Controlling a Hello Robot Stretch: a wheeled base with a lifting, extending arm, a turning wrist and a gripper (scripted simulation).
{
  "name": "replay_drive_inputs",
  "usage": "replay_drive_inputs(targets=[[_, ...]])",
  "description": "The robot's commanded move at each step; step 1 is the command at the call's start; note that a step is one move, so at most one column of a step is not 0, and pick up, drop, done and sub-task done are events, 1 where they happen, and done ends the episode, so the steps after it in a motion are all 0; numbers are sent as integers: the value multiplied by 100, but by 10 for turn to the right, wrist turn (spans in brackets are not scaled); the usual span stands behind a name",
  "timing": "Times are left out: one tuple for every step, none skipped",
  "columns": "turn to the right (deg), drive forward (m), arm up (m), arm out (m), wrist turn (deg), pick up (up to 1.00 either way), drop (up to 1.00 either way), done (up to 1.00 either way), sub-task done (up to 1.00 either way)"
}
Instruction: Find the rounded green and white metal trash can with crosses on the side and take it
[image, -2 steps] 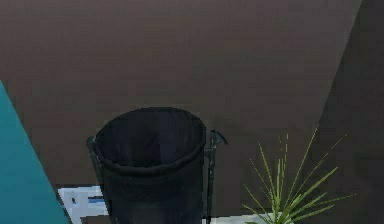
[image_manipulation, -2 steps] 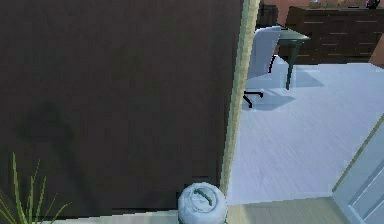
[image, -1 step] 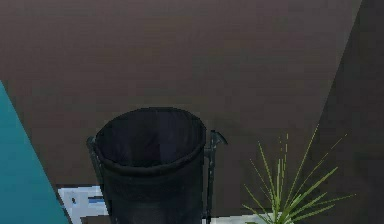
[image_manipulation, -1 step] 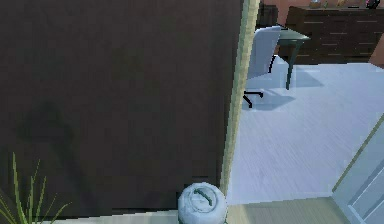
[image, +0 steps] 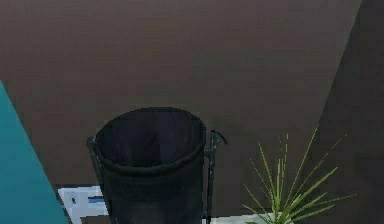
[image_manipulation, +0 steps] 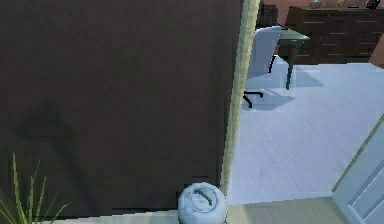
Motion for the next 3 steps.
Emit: replay_drive_inputs(targets=[[0,0,0,0,450,0,0,0,0],[0,0,0,0,450,0,0,0,0],[0,0,0,0,180,0,0,0,0]])
